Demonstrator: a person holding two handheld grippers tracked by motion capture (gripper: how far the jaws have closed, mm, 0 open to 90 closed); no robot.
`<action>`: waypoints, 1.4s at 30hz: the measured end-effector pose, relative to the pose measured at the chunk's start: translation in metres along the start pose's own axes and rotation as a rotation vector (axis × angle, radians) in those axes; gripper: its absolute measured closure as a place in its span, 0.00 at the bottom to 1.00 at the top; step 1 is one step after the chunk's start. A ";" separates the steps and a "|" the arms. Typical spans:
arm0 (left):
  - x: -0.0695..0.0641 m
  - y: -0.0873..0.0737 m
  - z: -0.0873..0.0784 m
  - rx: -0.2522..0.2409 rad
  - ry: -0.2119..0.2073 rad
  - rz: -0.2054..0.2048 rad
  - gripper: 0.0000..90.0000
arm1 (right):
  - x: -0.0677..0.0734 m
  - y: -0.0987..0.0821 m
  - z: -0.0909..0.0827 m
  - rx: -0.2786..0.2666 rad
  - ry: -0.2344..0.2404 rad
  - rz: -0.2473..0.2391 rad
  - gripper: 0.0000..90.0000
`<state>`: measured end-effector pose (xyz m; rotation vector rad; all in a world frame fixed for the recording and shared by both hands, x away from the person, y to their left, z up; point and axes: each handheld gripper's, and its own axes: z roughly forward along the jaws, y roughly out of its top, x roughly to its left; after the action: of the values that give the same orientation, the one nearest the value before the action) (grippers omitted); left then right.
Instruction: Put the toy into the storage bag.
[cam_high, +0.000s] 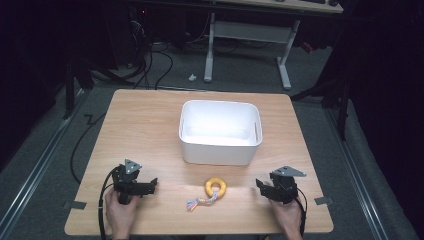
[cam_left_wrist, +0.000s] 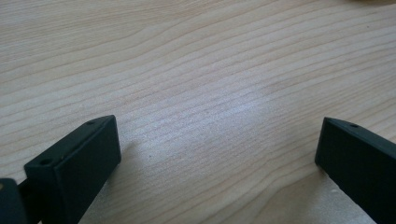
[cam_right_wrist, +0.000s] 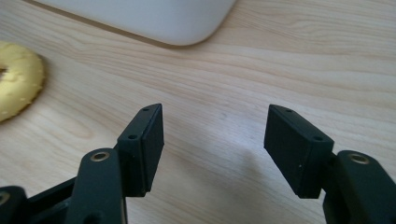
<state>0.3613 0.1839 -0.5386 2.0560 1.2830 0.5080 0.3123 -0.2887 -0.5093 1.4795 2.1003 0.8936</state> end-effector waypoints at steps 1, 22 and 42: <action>0.000 0.000 0.000 0.000 0.000 0.000 0.00 | 0.002 0.001 -0.001 -0.001 0.007 -0.005 0.43; 0.000 0.000 0.000 0.000 0.000 0.000 0.00 | 0.034 0.024 -0.001 -0.007 0.173 -0.084 0.54; 0.000 0.000 0.000 0.000 0.001 0.000 0.00 | 0.085 0.054 0.025 0.095 0.281 -0.238 0.59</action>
<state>0.3612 0.1838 -0.5387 2.0557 1.2832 0.5091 0.3352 -0.1898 -0.4861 1.1674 2.4907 0.9663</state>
